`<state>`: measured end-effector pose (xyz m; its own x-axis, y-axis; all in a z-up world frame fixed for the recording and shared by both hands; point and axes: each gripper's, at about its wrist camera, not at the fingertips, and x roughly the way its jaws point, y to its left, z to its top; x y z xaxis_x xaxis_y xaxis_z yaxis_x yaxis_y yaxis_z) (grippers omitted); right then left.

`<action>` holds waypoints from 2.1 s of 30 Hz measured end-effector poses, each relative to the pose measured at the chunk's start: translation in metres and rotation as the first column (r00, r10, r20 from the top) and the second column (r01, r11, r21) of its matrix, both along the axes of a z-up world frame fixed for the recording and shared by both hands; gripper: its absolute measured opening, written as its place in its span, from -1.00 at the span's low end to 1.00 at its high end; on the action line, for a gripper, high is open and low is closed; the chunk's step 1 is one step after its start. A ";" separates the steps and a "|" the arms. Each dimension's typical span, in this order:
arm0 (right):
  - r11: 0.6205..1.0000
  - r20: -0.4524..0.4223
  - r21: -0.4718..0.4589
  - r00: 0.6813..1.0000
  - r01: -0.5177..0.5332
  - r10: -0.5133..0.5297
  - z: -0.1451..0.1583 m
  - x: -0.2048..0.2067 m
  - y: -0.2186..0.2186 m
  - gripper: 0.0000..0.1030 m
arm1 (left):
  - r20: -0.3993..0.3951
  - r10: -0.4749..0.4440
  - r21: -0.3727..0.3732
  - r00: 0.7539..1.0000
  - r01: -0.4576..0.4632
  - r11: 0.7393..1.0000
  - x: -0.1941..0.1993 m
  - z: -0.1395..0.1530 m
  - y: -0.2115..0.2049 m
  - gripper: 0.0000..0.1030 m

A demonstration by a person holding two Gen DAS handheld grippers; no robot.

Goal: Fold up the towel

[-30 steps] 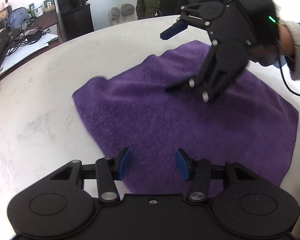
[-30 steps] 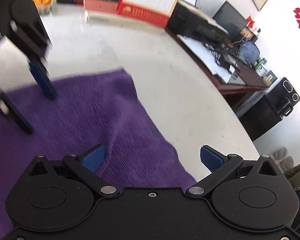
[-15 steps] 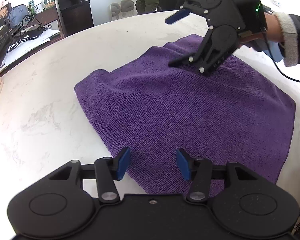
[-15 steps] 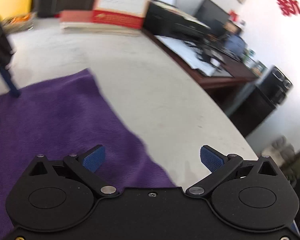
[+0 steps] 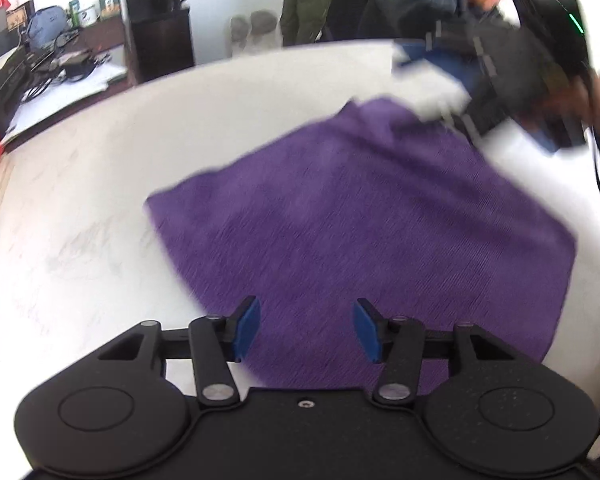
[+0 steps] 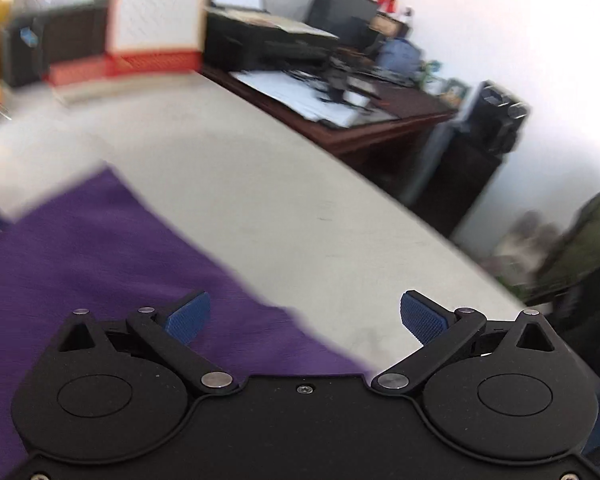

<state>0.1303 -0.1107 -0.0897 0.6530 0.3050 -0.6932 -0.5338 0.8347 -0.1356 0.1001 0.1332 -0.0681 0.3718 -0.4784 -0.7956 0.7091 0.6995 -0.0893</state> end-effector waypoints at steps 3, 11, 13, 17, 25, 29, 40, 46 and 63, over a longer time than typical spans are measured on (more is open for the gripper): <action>0.987 -0.111 0.138 0.989 -0.080 0.095 -0.001 -0.029 0.010 1.00 | -0.032 -0.062 -0.064 0.998 0.060 0.996 -0.002 -0.002 -0.022 -0.05; 0.996 -0.274 0.083 0.960 -0.029 0.050 -0.025 -0.064 -0.013 0.99 | -0.116 -0.064 -0.062 0.991 0.057 0.996 -0.016 -0.022 -0.014 -0.08; 0.999 -0.289 0.051 0.957 -0.011 0.025 -0.024 -0.071 -0.025 0.99 | -0.135 -0.030 -0.069 0.990 0.021 0.997 -0.018 -0.022 -0.001 -0.09; 0.998 -0.325 -0.021 0.944 0.057 -0.061 -0.020 -0.083 -0.047 1.00 | -0.139 0.011 -0.038 0.990 -0.017 0.999 -0.025 -0.017 0.007 -0.09; 0.993 -0.123 -0.090 0.989 0.073 -0.084 0.008 -0.057 -0.021 0.99 | -0.103 -0.040 -0.016 0.994 0.039 0.999 -0.021 -0.012 -0.019 -0.09; 0.977 -0.052 -0.198 0.995 0.077 -0.089 -0.003 -0.015 -0.009 0.99 | -0.110 -0.055 0.020 0.992 0.057 0.998 -0.028 -0.017 -0.018 -0.09; 0.989 -0.042 -0.069 0.990 0.131 -0.134 -0.001 0.030 -0.038 1.00 | -0.147 -0.027 0.023 0.989 0.031 0.999 -0.038 -0.015 0.003 -0.08; 0.990 -0.051 -0.132 0.997 0.044 -0.051 -0.014 0.036 -0.022 1.00 | -0.156 -0.050 0.028 0.986 0.055 0.998 -0.037 -0.014 0.003 -0.07; 0.958 0.078 -0.202 0.978 0.205 -0.193 -0.023 0.067 -0.052 1.00 | -0.164 -0.036 0.051 0.986 0.044 0.998 -0.037 -0.009 0.009 -0.07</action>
<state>0.1976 -0.1628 -0.1125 0.7260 0.0181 -0.6875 -0.3459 0.8736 -0.3423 0.0634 0.1426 -0.0767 0.2164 -0.4447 -0.8692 0.7156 0.6778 -0.1686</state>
